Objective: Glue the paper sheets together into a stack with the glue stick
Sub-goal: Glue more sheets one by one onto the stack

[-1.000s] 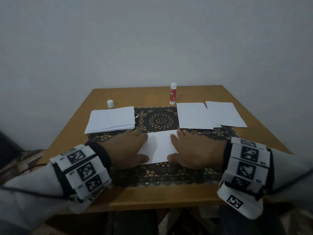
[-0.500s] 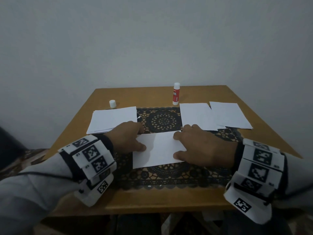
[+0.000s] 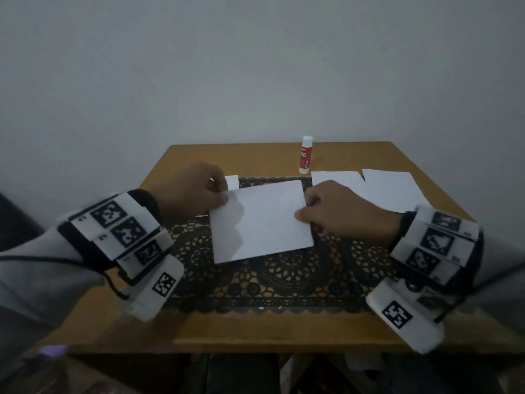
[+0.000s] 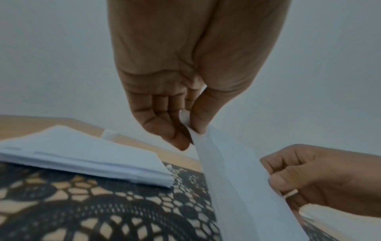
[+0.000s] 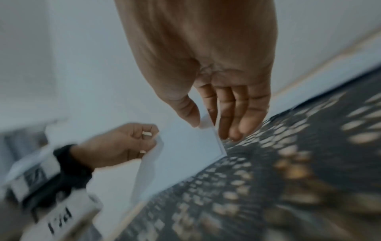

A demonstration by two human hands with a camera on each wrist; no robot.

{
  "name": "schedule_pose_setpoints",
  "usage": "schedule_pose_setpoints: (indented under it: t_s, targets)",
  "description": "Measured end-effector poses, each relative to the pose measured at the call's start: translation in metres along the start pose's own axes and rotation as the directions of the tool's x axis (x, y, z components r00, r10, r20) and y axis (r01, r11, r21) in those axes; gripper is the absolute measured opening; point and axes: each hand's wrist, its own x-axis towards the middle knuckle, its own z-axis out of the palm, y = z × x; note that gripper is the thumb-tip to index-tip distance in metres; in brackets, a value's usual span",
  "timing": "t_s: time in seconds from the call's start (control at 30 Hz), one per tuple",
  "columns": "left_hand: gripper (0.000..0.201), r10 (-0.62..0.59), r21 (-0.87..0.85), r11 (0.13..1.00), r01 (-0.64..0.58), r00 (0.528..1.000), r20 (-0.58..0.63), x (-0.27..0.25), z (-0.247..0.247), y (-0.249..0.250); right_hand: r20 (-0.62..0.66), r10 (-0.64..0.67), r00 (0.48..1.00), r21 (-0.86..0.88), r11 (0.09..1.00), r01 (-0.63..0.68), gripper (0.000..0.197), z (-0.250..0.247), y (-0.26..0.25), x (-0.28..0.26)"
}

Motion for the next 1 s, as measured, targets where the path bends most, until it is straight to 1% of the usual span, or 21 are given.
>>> schedule_pose_setpoints:
  t_s: [0.07,0.1,0.17,0.23,0.3,0.4,0.5,0.6,0.7,0.77,0.9,1.0]
  targets:
    - [0.009,-0.033,-0.122,0.992,0.024,0.997,-0.074,0.002,-0.011,-0.006,0.058,0.030,0.998,0.262,0.964,-0.045,0.020,0.002,-0.011,0.008]
    - [0.005,-0.071,-0.185,0.982,0.049,0.990,-0.118,0.003,-0.015,-0.010,0.078,0.042,0.996,0.341,0.938,-0.066,0.018,0.003,-0.017,0.013]
    - [0.007,-0.187,-0.267,0.954,0.138,0.968,-0.169,0.006,-0.019,-0.020,0.090,0.066,0.994,0.426,0.899,-0.098,0.013,0.008,-0.029,0.026]
    - [0.011,-0.289,-0.285,0.928,0.241,0.948,-0.137,0.011,-0.018,-0.033,0.091,0.084,0.992,0.451,0.885,-0.116,0.011,0.013,-0.040,0.043]
    - [0.021,-0.353,-0.262,0.912,0.316,0.929,-0.107,0.018,-0.017,-0.047,0.098,0.100,0.990,0.448,0.884,-0.133,0.012,0.021,-0.049,0.063]
    - [0.038,-0.413,-0.187,0.903,0.387,0.901,-0.131,0.030,-0.020,-0.066,0.104,0.135,0.985,0.405,0.899,-0.166,0.014,0.035,-0.059,0.092]
    - [0.043,-0.429,-0.110,0.903,0.416,0.887,-0.171,0.041,-0.025,-0.079,0.106,0.163,0.981,0.355,0.915,-0.191,0.012,0.045,-0.066,0.115]
    - [0.041,-0.411,0.010,0.908,0.419,0.895,-0.173,0.048,-0.025,-0.086,0.087,0.168,0.982,0.292,0.938,-0.187,0.011,0.054,-0.070,0.129]
    - [0.041,-0.355,0.170,0.910,0.377,0.923,-0.148,0.048,-0.021,-0.088,0.023,0.123,0.992,0.205,0.971,-0.125,0.016,0.063,-0.069,0.134]
    - [0.036,-0.332,0.258,0.901,0.349,0.937,-0.108,0.047,-0.018,-0.085,-0.011,0.094,0.996,0.144,0.985,-0.091,0.017,0.065,-0.069,0.132]
    - [0.032,-0.319,0.324,0.892,0.315,0.947,-0.044,0.041,-0.016,-0.073,-0.049,0.022,0.999,0.052,0.998,-0.019,0.019,0.063,-0.070,0.124]
    - [0.033,-0.315,0.338,0.892,0.300,0.949,-0.011,0.035,-0.015,-0.067,-0.036,-0.018,0.999,0.025,1.000,0.018,0.022,0.062,-0.071,0.119]
